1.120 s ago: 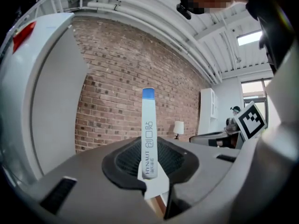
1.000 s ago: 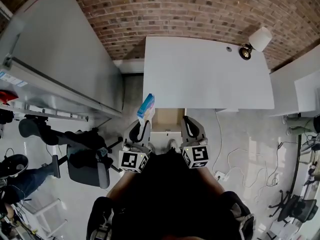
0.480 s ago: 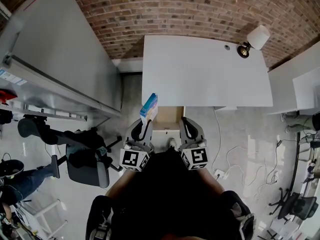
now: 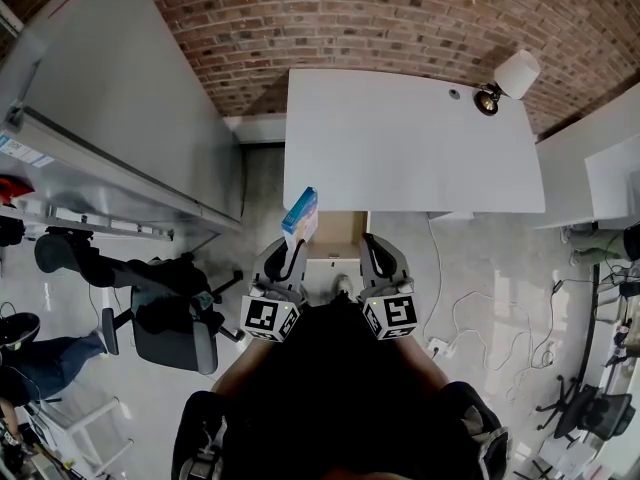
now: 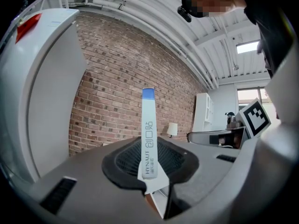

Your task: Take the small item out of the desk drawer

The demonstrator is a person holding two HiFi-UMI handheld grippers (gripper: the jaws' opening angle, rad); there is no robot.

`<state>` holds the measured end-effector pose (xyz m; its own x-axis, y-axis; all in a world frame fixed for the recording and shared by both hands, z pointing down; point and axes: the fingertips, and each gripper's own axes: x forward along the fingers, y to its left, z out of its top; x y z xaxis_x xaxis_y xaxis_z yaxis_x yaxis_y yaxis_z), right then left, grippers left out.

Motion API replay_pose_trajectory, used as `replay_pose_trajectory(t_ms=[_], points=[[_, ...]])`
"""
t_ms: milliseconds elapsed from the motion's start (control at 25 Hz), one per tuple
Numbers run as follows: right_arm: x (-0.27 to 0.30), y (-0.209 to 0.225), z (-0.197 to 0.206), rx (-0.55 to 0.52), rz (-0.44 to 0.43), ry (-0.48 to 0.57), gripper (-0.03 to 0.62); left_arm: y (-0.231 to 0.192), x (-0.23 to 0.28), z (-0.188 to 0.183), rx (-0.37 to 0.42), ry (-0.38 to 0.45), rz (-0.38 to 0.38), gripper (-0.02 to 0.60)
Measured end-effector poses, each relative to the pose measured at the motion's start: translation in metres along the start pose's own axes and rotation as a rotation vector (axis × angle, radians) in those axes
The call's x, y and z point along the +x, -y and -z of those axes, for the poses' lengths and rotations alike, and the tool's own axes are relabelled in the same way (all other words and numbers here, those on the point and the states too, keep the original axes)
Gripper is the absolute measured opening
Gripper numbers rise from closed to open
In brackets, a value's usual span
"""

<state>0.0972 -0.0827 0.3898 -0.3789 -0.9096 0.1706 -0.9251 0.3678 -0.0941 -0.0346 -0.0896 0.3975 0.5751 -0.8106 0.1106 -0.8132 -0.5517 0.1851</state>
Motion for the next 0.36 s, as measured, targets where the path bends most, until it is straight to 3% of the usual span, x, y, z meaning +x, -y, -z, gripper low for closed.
replay_pose_trajectory(t_ms=[360], points=[[-0.0017, 0.0016, -0.0001, 0.008, 0.006, 0.006, 0.026, 0.0061, 0.0019, 0.0015, 0.007, -0.001, 0.012, 0.089]])
